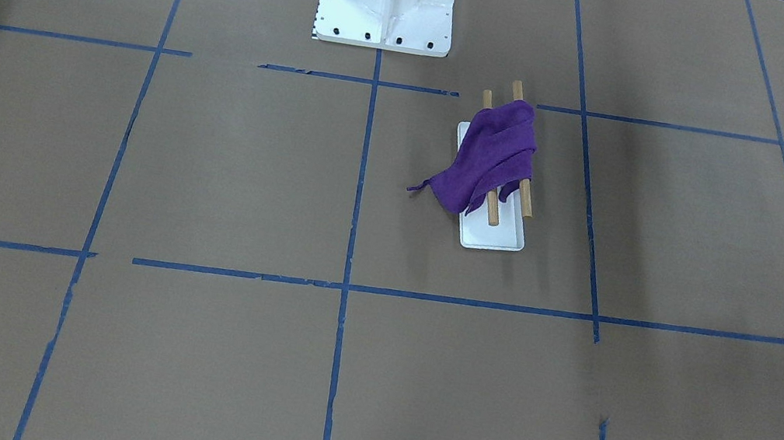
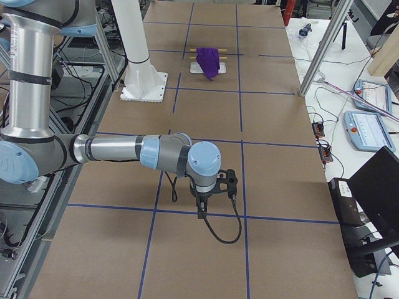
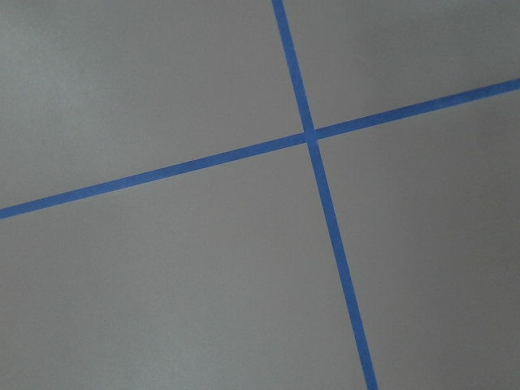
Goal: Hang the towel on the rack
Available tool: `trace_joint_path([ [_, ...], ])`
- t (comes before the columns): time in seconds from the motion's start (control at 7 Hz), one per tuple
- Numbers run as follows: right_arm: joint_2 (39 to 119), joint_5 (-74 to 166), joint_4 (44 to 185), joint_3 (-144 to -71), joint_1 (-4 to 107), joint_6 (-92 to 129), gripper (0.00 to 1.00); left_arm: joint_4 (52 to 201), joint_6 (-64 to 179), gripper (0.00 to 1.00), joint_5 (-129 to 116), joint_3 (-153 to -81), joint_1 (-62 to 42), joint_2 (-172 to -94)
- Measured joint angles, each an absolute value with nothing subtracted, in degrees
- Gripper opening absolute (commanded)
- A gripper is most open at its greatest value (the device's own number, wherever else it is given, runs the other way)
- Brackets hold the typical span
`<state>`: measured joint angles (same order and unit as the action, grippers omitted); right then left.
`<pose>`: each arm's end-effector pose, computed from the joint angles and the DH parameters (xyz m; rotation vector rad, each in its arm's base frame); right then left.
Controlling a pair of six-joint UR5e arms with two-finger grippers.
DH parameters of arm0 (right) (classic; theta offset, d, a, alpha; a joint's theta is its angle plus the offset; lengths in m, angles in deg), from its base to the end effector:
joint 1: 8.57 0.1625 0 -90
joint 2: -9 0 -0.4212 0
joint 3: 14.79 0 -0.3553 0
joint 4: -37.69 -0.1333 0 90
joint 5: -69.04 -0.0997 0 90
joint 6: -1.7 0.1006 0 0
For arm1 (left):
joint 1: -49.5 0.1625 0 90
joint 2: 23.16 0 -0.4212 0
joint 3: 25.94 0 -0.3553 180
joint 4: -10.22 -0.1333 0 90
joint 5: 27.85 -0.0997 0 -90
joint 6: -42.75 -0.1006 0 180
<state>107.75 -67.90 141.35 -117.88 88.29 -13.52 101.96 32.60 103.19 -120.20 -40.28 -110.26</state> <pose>0.1045 -0.3676 0.6358 0.0059 -0.8317 -0.0708 -0.0656 -0.4378 0.6451 0.1137 0.7101 0.1925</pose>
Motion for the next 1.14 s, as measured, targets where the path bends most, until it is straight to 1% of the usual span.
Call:
trace_joint_path([
  [0.29, 107.66, -68.18, 140.35, -115.90, 88.51, -13.68, 1.00, 101.98, 33.48, 1.00, 103.20, -120.17, -40.24, -110.46],
  [0.57, 107.34, -67.91, 135.72, -112.96, 88.55, -11.67, 1.00, 101.89, 33.59, 1.00, 103.20, -120.31, -40.23, -110.52],
  [1.14, 107.03, -67.96, 132.56, -112.30, 87.89, -3.74, 1.00, 101.67, 33.69, 1.00, 103.12, -120.67, -40.23, -110.68],
])
